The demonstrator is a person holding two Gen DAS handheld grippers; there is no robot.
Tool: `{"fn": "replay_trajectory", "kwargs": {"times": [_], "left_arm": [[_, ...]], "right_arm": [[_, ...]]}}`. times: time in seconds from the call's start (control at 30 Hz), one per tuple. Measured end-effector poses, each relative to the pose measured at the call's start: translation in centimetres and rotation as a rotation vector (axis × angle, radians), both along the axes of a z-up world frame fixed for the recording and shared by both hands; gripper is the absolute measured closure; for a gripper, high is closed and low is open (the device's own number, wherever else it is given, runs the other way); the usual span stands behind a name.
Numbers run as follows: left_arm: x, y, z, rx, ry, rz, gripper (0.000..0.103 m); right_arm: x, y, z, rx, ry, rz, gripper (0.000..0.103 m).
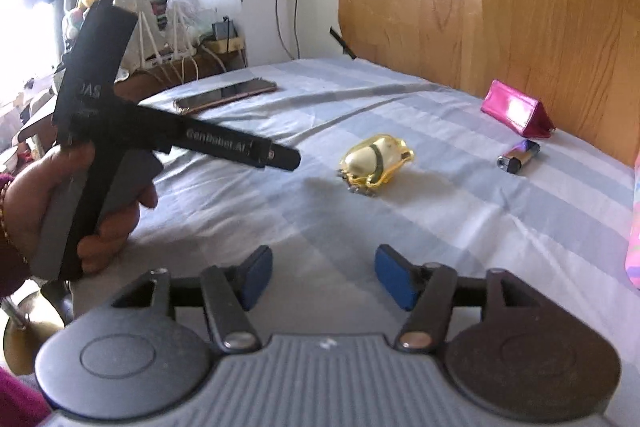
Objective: Organize rigid objects
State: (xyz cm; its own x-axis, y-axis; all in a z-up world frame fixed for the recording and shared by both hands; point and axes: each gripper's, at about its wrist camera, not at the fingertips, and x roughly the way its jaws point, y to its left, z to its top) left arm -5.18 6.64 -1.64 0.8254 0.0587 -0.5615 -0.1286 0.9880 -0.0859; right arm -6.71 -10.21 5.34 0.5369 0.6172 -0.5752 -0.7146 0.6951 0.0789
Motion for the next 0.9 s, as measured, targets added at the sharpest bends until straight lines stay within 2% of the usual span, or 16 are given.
{"fn": "replay_trajectory", "kwargs": {"times": [0.07,0.2,0.3,0.57,0.9], "left_arm": [[0.0,0.1,-0.1,-0.002,-0.002,-0.001,0.009],[-0.2,0.4,-0.1,-0.025,-0.013,-0.004,0.008],[-0.1,0.3,-0.1,-0.024,-0.014,0.007,0.008],[0.1,0.2,-0.1,-0.017,-0.01,0.003,0.008],[0.0,0.3,0.0,-0.036,-0.016,0.001,0.006]], "right_arm": [[0.2,-0.4,0.0,0.028,0.024,-0.008,0.038],[0.2,-1.2,0.3,0.08,0.011,-0.013,0.036],[-0.2,-1.6,0.5,0.105,-0.014,-0.011,0.03],[-1.1,-1.8,0.8,0.117,-0.049,-0.008,0.025],[-1.3,-1.9,0.8,0.122,-0.046,-0.019,0.025]]}}
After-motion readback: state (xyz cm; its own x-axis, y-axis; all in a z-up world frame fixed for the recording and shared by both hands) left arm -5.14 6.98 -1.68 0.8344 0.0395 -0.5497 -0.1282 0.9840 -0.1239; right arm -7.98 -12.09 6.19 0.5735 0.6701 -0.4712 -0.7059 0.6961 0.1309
